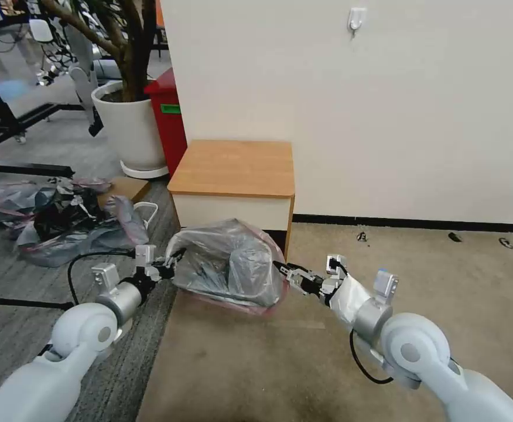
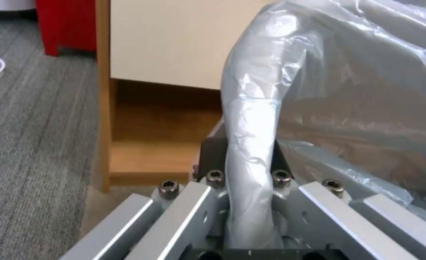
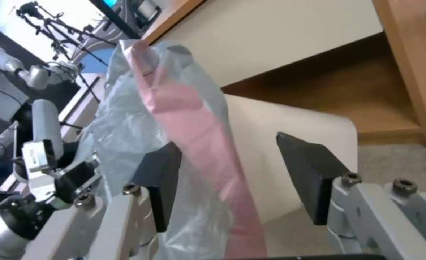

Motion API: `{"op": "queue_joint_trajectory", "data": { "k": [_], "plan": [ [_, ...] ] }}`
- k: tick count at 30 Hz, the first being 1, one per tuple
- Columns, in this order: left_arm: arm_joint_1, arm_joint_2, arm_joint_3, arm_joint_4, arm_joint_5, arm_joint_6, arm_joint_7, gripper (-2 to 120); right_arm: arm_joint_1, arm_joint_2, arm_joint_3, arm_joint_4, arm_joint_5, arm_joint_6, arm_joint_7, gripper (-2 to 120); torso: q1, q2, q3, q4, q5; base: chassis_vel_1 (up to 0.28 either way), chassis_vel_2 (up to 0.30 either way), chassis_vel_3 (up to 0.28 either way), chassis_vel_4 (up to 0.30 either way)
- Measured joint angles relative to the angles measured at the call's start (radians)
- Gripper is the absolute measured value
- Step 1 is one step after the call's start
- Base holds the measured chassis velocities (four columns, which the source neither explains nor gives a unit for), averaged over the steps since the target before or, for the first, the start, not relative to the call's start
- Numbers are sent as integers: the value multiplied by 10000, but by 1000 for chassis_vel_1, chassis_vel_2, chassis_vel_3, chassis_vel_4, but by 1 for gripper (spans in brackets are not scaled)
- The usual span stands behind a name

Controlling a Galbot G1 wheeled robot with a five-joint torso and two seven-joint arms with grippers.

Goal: Pick up the garbage bag from the table and place it over the trash can.

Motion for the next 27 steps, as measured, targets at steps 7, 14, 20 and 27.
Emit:
{"op": "queue_joint_trajectory", "data": {
  "k": [7, 14, 20, 27],
  "plan": [
    [-66, 31, 54, -72, -3, 1, -3, 2, -6, -10, -53, -66, -228, 69, -17, 53, 0, 0, 0, 0, -1, 0, 0, 0, 0],
    [-102, 27, 145, -99, -2, -1, -3, 2, 115, 14, -307, -199, -902, 352, -51, 54, 0, 0, 0, 0, 0, 0, 0, 0, 0],
    [-109, 18, 179, -99, 8, -9, -11, 2, 171, -14, -383, -196, -1231, 620, -259, 53, 0, 0, 0, 1, -1, 0, 0, 0, 0],
    [-143, -11, 246, -99, 23, -10, -16, 2, 133, -79, -402, -195, -1704, 674, -609, 32, 0, 0, 0, 0, 0, 0, 0, 0, 0]
  ]
}}
